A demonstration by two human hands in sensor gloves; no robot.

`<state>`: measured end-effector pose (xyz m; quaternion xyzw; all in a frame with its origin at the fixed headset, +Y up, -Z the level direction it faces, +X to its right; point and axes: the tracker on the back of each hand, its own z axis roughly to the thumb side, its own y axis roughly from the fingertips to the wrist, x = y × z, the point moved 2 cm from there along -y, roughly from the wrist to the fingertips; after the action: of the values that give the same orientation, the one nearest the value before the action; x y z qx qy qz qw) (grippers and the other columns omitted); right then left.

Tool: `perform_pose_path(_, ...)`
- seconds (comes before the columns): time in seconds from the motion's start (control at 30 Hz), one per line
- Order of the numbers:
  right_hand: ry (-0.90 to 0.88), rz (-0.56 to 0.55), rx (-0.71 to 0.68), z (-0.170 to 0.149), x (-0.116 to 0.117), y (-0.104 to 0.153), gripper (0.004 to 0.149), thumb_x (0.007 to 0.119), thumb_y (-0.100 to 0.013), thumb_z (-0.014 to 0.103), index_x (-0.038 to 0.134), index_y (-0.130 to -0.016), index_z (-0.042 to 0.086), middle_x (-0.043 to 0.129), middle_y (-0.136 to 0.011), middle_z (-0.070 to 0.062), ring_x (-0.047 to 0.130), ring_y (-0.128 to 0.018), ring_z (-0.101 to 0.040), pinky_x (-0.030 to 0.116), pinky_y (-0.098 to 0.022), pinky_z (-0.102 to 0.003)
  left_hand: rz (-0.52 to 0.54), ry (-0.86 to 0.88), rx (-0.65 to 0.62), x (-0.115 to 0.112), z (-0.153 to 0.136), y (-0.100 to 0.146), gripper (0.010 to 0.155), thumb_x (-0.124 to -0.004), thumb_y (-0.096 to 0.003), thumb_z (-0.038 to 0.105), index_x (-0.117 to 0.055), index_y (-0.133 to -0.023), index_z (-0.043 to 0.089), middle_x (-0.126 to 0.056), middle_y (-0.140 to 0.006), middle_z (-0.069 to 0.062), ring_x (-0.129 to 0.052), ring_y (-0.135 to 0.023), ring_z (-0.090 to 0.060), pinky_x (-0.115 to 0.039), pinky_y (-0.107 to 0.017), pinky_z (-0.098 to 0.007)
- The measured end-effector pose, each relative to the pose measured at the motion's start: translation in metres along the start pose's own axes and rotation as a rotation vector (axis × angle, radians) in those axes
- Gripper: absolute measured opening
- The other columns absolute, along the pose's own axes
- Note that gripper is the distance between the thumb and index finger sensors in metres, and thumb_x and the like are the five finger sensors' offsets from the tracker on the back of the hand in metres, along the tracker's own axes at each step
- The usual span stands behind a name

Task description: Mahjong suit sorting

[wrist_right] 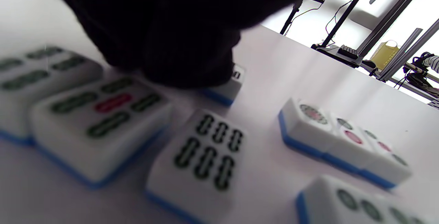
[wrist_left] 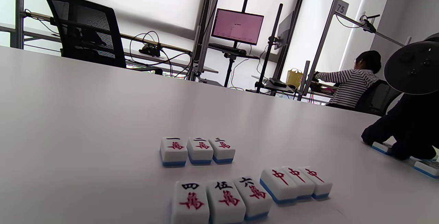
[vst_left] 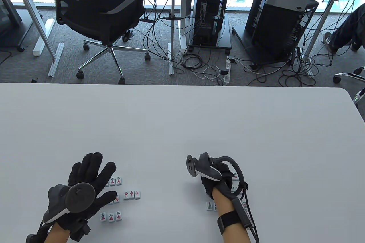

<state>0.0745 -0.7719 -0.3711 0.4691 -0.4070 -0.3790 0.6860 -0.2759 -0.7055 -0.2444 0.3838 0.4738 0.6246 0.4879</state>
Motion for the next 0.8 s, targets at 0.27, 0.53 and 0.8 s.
perform_pose_path(0.27,0.003,-0.064,-0.042,0.003,-0.005,-0.002,0.054,0.087,-0.033,0.035,0.082,-0.082,0.011,0.098,-0.035,-0.001,0.087,-0.005,-0.007,0.081,-0.004,-0.027,-0.005,-0.005,-0.004,-0.001,0.001,0.000,0.081,-0.064,-0.0364,0.071,-0.033,-0.107,0.044,0.003,-0.113,0.013,-0.004,-0.114,-0.021,-0.017,-0.082,-0.058)
perform_pose_path(0.53,-0.110,-0.170,-0.153,0.055,-0.037,0.000,0.057,0.086,-0.034,0.036,0.080,-0.083,0.007,0.099,-0.036,-0.001,0.088,-0.007,-0.007,0.082,-0.005,-0.027,-0.005,-0.009,-0.006,-0.001,0.002,0.000,0.082,-0.064,-0.0365,0.071,-0.033,-0.107,0.044,0.003,-0.113,0.013,-0.004,-0.114,-0.021,-0.017,-0.082,-0.058)
perform_pose_path(0.8,-0.120,-0.146,-0.238,0.121,-0.052,-0.010,0.056,0.086,-0.035,0.036,0.080,-0.083,0.008,0.098,-0.038,-0.002,0.088,-0.009,-0.008,0.082,-0.007,-0.028,0.000,-0.003,-0.008,0.000,0.002,0.000,0.082,-0.064,-0.0365,0.071,-0.033,-0.107,0.044,0.003,-0.113,0.013,-0.004,-0.114,-0.021,-0.017,-0.082,-0.058)
